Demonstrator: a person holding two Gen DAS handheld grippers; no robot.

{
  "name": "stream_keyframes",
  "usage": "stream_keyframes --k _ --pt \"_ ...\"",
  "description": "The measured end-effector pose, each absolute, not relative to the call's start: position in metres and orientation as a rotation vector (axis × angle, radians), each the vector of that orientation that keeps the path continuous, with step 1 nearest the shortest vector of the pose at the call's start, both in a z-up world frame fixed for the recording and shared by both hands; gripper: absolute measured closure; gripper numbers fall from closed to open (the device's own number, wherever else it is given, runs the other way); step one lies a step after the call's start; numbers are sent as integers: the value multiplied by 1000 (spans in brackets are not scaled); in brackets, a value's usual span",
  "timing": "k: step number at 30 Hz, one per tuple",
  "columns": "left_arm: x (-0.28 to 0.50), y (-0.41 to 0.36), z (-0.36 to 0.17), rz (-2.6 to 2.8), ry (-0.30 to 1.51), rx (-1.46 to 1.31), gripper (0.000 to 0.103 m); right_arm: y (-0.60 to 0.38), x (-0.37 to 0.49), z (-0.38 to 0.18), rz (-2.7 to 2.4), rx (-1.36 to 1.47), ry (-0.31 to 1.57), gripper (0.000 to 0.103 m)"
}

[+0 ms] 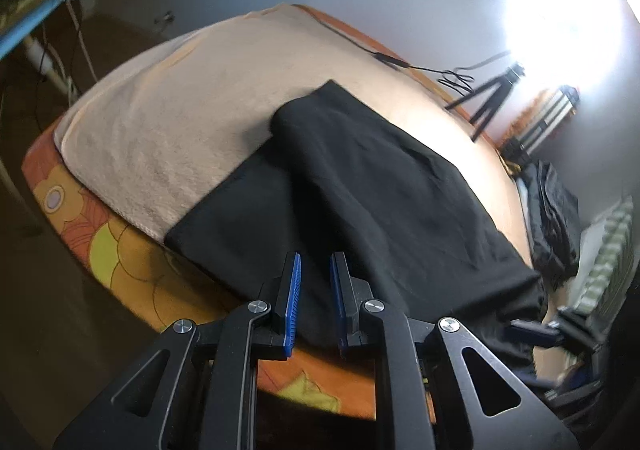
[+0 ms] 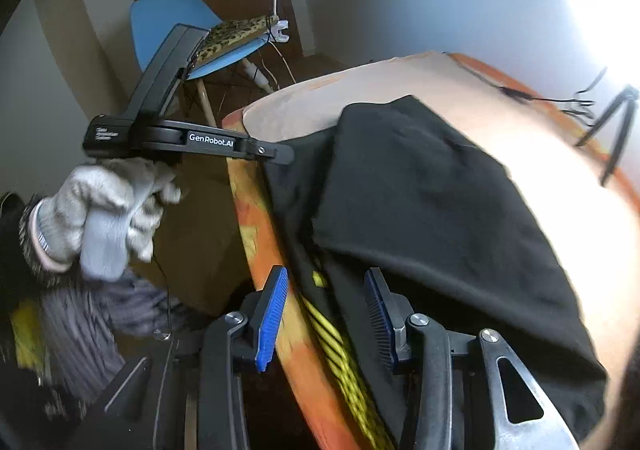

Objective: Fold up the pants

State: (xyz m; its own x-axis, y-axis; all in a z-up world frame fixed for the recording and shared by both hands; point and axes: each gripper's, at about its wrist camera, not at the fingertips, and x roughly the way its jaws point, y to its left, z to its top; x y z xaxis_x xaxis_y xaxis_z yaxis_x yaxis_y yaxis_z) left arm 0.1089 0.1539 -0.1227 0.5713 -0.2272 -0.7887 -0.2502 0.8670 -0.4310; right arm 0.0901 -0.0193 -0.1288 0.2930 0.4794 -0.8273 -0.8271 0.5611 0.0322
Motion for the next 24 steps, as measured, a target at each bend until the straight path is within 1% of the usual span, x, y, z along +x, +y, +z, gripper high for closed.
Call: stream_keyframes --k 8,12,15,16,17,18,19,20,22,24 --pt "119 171 -139 -11 1001 -616 90 50 114 -177 846 -542 947 61" --pt "121 184 -146 6 1009 -706 90 65 125 -192 799 -604 959 61" --pt "123 188 -141 12 993 -714 90 71 130 -196 788 -633 960 63" --pt "125 188 -139 11 989 -711 90 72 132 -195 797 -629 963 66" --pt "128 187 -137 14 984 -707 90 70 136 -194 805 -620 969 79" --pt "130 187 -135 14 982 -702 90 69 140 -192 813 -606 978 89" --pt "133 186 -135 13 982 -696 90 67 145 -189 822 -583 986 93" --pt "136 186 -134 12 982 -688 90 65 150 -187 824 -562 988 99" --pt "142 184 -133 13 981 -669 90 54 166 -179 833 -475 1004 101" --pt "149 184 -134 13 982 -663 90 36 185 -171 854 -327 1039 102"
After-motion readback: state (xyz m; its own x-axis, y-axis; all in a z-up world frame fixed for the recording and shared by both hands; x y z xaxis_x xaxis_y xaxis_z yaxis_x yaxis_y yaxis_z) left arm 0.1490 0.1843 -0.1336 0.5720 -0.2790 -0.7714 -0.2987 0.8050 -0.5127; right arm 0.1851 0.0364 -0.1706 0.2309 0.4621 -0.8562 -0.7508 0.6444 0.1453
